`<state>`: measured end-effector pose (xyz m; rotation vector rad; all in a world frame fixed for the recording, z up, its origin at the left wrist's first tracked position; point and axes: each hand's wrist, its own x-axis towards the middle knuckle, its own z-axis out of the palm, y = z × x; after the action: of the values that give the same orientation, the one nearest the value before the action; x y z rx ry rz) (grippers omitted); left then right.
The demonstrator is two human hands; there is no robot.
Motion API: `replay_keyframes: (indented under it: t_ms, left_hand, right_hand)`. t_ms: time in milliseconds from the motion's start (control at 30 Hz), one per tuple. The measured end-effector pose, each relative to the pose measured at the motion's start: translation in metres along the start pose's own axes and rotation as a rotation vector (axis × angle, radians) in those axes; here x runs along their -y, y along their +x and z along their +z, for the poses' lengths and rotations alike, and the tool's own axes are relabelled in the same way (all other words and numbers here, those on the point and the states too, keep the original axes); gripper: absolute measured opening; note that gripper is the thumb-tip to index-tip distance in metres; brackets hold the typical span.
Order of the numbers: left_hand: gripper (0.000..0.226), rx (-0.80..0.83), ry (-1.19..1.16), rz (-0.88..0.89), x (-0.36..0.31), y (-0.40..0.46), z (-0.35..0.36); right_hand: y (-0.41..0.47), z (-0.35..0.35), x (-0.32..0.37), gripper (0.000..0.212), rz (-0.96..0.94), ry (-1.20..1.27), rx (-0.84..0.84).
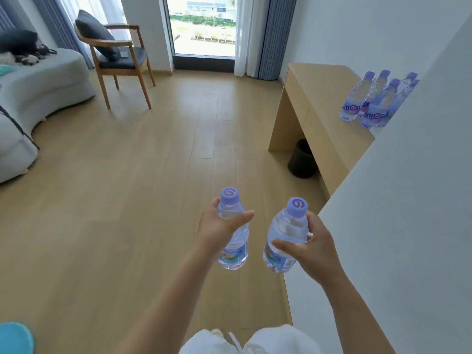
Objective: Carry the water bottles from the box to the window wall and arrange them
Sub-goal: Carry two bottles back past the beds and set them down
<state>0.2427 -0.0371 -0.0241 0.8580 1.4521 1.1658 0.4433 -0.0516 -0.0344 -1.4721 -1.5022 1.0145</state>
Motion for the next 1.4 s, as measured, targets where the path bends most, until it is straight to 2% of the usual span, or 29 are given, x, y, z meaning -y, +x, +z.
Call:
replay_keyframes:
  t_ms: [433,700,867,1100,1233,1400]
  left_hand:
    - [0.040,0.107,0.016,-0.099,-0.040,0.191,0.029]
    - [0.044,0.156,0.075,-0.060,-0.103,0.331,0.086]
    - [0.035,0.205,0.085,-0.025,-0.131,0.399,0.127]
    - [0.039,0.414,0.146,-0.052,-0.148,0.475,0.211]
    - [0.038,0.601,0.186,-0.037,-0.158,0.517,0.269]
    - [0.039,0.826,0.273,0.002,-0.175,0.559,0.344]
  right_hand:
    - [0.186,0.020,-0.008,0.057,0.104,-0.003,-0.097]
    - [0.348,-0.004,-0.008,0.052,0.108,0.076,-0.168]
    - [0.411,-0.033,-0.007,0.050,0.124,0.079,-0.250]
    - [0.455,-0.084,-0.025,0.051,0.271,0.074,-0.511]
    - [0.482,-0.113,-0.038,0.053,0.287,0.070,-0.748]
    - [0.517,-0.142,-0.049,0.054,0.333,0.068,-0.963]
